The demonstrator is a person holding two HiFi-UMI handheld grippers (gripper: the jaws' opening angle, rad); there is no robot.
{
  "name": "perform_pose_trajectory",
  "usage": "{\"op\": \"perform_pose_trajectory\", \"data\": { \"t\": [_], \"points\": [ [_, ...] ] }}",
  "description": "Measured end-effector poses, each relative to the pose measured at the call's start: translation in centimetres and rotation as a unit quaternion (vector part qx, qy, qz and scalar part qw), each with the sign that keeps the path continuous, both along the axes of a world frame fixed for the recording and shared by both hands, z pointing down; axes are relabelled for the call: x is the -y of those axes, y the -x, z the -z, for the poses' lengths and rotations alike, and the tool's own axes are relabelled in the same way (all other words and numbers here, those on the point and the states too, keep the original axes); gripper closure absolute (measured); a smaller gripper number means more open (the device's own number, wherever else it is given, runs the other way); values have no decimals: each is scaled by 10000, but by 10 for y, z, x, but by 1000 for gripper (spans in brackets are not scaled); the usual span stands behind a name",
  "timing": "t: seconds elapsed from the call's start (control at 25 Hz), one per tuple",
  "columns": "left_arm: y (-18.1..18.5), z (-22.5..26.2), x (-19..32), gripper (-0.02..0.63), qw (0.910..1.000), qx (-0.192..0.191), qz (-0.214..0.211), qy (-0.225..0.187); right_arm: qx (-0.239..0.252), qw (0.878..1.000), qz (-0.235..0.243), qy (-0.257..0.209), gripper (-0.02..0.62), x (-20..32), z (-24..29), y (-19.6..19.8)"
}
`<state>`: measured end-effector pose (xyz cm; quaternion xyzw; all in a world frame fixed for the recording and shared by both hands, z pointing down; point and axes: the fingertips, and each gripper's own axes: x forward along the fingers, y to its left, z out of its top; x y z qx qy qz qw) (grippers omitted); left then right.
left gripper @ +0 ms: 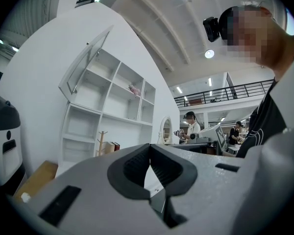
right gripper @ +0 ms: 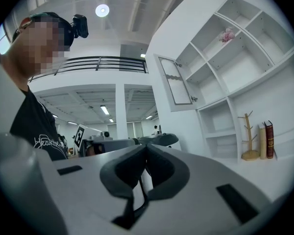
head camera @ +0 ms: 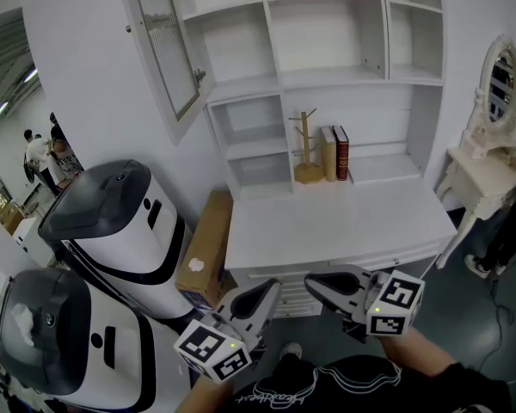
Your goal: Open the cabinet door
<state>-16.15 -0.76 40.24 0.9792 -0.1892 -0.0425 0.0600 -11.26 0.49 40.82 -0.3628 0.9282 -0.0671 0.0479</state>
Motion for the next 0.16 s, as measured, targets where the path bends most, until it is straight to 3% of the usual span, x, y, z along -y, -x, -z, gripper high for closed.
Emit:
{"op": "perform_pose_trajectory", "data": {
  "t": [0.16],
  "points": [
    [5,2,-5,601,10000,-29,23,18,48,10000,-6,-16,589,-4,4,2]
  ]
}}
